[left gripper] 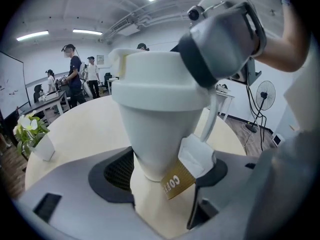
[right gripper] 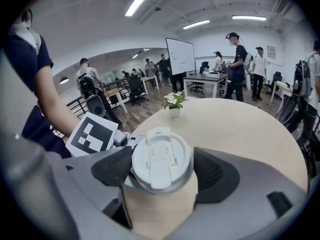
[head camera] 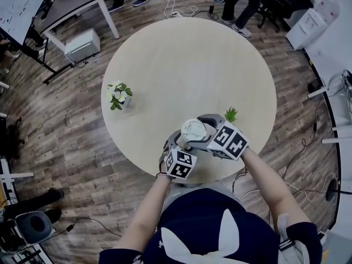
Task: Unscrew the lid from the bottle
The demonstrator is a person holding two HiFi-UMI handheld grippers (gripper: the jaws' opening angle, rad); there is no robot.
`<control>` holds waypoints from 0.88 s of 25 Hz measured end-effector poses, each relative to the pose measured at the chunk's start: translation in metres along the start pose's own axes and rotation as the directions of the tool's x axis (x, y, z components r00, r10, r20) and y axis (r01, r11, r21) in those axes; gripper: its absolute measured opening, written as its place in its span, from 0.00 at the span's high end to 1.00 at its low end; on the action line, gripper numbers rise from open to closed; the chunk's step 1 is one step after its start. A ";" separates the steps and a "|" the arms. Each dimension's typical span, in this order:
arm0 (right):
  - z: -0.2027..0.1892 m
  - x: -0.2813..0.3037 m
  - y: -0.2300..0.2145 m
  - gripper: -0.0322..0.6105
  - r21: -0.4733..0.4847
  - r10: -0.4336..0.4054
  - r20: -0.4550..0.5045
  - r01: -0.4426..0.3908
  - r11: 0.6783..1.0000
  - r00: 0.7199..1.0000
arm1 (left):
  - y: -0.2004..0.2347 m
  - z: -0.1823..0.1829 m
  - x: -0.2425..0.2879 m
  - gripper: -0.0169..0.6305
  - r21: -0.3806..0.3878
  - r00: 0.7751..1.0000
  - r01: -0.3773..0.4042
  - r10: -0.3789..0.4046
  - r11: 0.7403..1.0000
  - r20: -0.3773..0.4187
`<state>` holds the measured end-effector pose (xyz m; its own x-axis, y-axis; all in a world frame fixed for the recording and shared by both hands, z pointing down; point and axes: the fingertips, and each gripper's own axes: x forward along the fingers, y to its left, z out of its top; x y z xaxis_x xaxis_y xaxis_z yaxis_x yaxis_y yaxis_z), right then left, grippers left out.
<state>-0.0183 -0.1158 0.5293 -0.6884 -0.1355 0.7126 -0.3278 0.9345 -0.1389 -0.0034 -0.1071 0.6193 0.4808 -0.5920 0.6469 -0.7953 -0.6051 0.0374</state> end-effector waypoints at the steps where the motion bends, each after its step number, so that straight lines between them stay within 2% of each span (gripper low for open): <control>1: -0.001 0.000 0.001 0.35 -0.026 0.029 -0.017 -0.030 0.999 0.999 | -0.001 0.000 0.000 0.46 0.002 1.000 0.001 -0.001 1.000 -0.002; 5: -0.002 -0.001 0.006 0.35 -0.141 0.156 -0.092 -0.168 0.976 0.983 | -0.003 0.000 0.000 0.46 0.012 1.000 0.009 -0.009 1.000 -0.011; 8: -0.003 0.000 0.008 0.34 -0.227 0.228 -0.174 -0.265 0.937 0.958 | -0.002 0.000 0.000 0.46 0.016 1.000 0.014 -0.014 1.000 -0.013; 11: -0.004 0.002 0.010 0.34 -0.287 0.262 -0.273 -0.339 0.896 0.925 | -0.001 -0.001 0.000 0.46 0.018 1.000 0.015 -0.015 1.000 -0.016; 15: -0.008 0.005 0.013 0.34 -0.348 0.256 -0.413 -0.411 0.843 0.874 | -0.001 -0.003 0.001 0.46 0.018 1.000 0.020 -0.019 1.000 -0.021; 20: -0.012 0.007 0.011 0.33 -0.414 0.176 -0.561 -0.458 0.787 0.809 | 0.000 -0.003 0.001 0.46 0.020 0.999 0.024 -0.024 0.999 -0.028; 22: -0.013 0.007 0.011 0.33 -0.424 0.154 -0.593 -0.468 0.775 0.791 | 0.000 -0.002 0.001 0.46 0.021 0.999 0.025 -0.024 0.999 -0.029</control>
<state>-0.0180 -0.1019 0.5416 -0.2111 0.2315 0.9496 0.3426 0.9274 -0.1499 -0.0037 -0.1061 0.6212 0.4888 -0.5614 0.6677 -0.7754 -0.6304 0.0376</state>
